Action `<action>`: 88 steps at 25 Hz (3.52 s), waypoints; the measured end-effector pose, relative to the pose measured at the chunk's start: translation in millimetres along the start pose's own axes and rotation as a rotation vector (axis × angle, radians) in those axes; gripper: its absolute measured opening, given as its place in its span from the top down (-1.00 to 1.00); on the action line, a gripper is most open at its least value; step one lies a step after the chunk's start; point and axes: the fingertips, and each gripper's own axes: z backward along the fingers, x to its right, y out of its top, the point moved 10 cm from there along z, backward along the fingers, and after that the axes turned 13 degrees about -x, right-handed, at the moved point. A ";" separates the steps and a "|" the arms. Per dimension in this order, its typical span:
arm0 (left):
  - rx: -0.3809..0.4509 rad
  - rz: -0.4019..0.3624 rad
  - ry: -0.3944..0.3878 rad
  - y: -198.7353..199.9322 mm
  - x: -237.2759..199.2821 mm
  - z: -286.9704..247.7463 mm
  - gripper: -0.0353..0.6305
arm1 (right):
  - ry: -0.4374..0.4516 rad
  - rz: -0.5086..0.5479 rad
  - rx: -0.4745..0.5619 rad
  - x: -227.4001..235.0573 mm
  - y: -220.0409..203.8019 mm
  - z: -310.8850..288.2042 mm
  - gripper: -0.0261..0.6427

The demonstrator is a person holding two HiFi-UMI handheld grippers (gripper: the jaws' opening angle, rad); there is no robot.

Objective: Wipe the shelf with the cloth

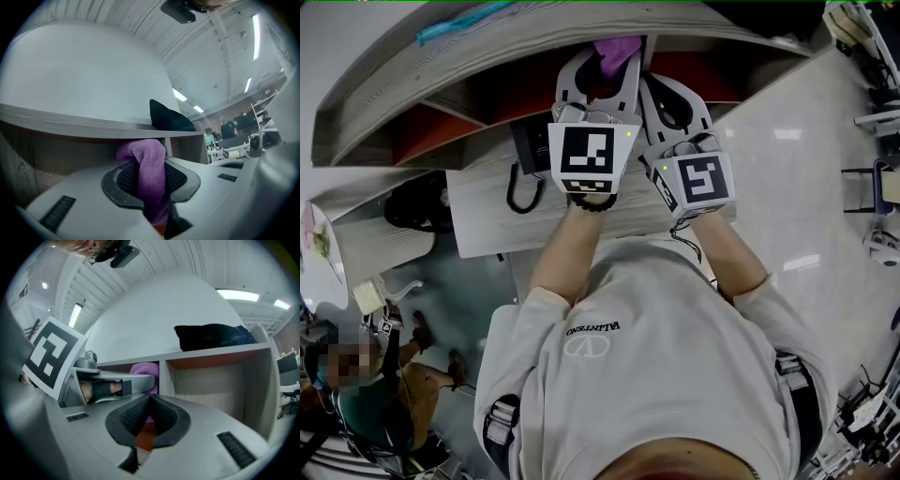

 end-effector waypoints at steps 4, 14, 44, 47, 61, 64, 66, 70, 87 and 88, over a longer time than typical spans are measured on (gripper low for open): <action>0.005 0.004 0.002 0.5 -3.9 3.1 0.62 | 0.000 0.003 0.001 -5.0 1.1 -1.0 0.93; 0.009 0.013 0.016 -2.7 -22.2 15.0 0.62 | 0.013 0.003 -0.004 -23.4 3.7 -13.3 0.93; 0.014 0.064 0.111 -17.5 -104.7 63.1 0.62 | 0.058 0.008 -0.035 -92.9 10.9 -61.6 0.93; 0.016 0.070 0.130 -19.4 -113.1 68.6 0.62 | 0.070 0.016 -0.040 -99.6 10.3 -66.0 0.93; 0.017 0.101 0.193 -26.3 -142.2 82.9 0.62 | 0.088 0.029 -0.059 -115.9 8.1 -78.0 0.93; 0.019 0.107 0.209 -27.3 -147.8 86.6 0.62 | 0.090 0.029 -0.062 -118.9 8.5 -80.6 0.93; 0.021 0.113 0.222 -28.7 -151.5 89.5 0.62 | 0.095 0.030 -0.064 -121.0 8.4 -82.6 0.93; 0.026 0.120 0.237 -30.5 -158.1 93.5 0.62 | 0.103 0.031 -0.066 -126.0 7.8 -86.8 0.93; -0.020 0.159 0.311 -50.5 -159.9 103.3 0.62 | 0.117 0.026 -0.073 -132.0 4.8 -91.6 0.93; -0.022 0.162 0.315 -51.8 -159.8 103.3 0.62 | 0.118 0.025 -0.074 -131.7 4.7 -91.6 0.93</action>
